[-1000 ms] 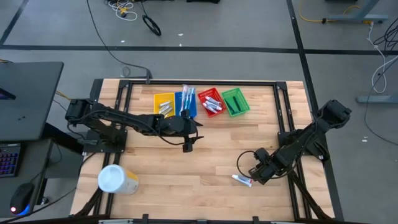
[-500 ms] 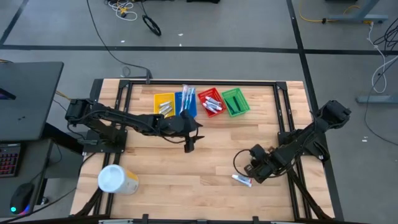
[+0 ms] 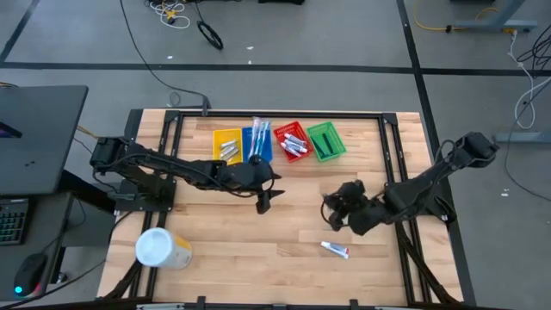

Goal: Pick & Place Travel size toiletries
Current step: Put the nail cutter into the yellow bin

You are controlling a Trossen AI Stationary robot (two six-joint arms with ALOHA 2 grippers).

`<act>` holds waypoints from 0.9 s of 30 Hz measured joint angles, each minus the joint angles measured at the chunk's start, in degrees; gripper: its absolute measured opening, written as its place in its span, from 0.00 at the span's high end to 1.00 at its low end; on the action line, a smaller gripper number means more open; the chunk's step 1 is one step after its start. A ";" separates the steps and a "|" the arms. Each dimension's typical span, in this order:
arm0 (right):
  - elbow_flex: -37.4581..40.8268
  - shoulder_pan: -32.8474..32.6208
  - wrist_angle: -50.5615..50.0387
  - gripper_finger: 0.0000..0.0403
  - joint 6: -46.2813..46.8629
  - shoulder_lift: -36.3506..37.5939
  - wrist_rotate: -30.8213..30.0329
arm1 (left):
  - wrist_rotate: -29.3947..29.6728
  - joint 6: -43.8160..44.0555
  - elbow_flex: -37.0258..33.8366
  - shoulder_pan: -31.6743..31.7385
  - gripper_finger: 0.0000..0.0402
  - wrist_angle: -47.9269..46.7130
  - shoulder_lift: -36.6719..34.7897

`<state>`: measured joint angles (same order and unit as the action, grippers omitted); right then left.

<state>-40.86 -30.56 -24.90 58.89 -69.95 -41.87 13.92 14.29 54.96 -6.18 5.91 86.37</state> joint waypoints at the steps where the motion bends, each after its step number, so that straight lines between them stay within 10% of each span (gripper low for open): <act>1: 0.00 0.85 3.34 0.83 -4.10 0.00 -0.13 | 0.00 0.23 0.00 -0.18 0.38 1.10 0.14; 9: -0.06 6.99 17.72 0.83 -21.82 -0.04 0.21 | -3.99 1.30 0.02 -1.72 0.38 15.59 7.38; 27: -0.11 12.90 23.88 0.83 -27.10 -0.06 0.50 | 3.13 4.49 0.72 0.51 0.38 35.74 19.41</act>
<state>-40.97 -17.66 -1.02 31.78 -70.02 -41.37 17.05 18.78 55.68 -5.67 41.65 105.77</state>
